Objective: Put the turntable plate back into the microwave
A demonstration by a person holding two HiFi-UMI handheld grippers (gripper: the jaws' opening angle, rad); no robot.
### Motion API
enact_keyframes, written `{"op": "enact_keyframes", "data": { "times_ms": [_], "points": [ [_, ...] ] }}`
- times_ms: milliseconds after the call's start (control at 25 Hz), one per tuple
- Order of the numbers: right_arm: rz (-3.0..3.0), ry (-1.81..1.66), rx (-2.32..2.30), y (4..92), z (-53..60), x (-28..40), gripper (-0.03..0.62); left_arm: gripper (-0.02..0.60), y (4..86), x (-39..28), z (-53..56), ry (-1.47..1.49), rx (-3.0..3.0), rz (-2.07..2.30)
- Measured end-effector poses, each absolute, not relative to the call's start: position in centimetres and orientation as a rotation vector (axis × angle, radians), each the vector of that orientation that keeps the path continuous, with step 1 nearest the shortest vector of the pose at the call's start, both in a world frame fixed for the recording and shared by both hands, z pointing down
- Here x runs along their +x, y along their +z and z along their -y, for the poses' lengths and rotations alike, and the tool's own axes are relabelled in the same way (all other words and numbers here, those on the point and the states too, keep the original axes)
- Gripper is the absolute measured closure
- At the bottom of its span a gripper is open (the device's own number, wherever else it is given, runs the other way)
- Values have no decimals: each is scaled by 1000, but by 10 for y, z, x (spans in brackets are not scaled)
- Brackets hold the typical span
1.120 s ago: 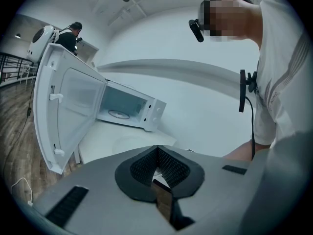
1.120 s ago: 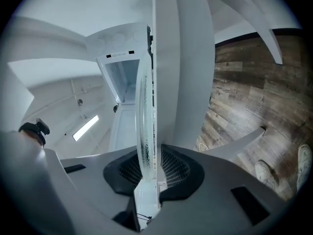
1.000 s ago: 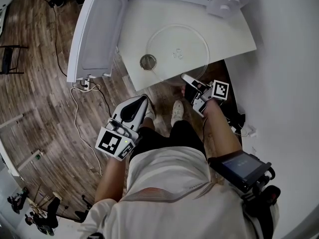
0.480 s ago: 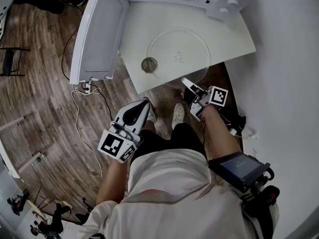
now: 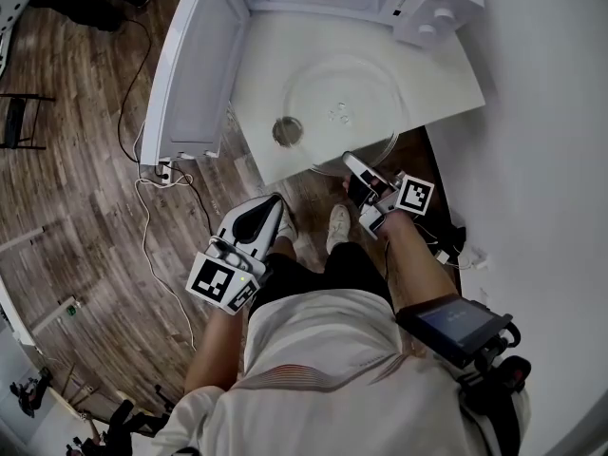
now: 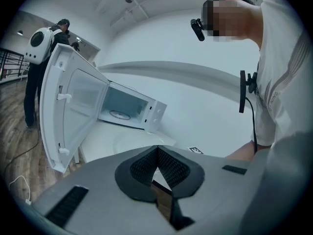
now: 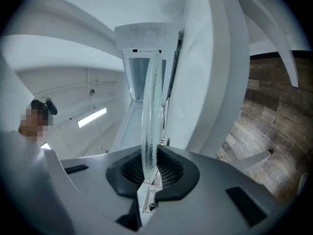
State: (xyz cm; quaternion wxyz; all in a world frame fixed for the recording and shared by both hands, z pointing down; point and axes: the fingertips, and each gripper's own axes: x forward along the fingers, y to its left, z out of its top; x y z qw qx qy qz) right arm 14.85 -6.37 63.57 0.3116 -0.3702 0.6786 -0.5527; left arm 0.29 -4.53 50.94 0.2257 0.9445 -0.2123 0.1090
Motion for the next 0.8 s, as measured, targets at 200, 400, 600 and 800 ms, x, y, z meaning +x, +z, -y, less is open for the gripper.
{"op": "enact_keyframes", "data": {
  "times_ms": [200,400,600,800],
  "points": [
    [-1802,-1395,-974,604,70,144,565,571,499,0,57,257,2630,583],
    [-1761,-1353,-997,574,75,132,565,572,482,-11,67,273,2692,564],
    [-1692,-1308,-1056,557,81,121,565,572,454,-21,79,246,2802,516],
    [-1634,-1249,-1104,538,89,116,565,572,429,-34,89,180,2853,418]
  ]
}}
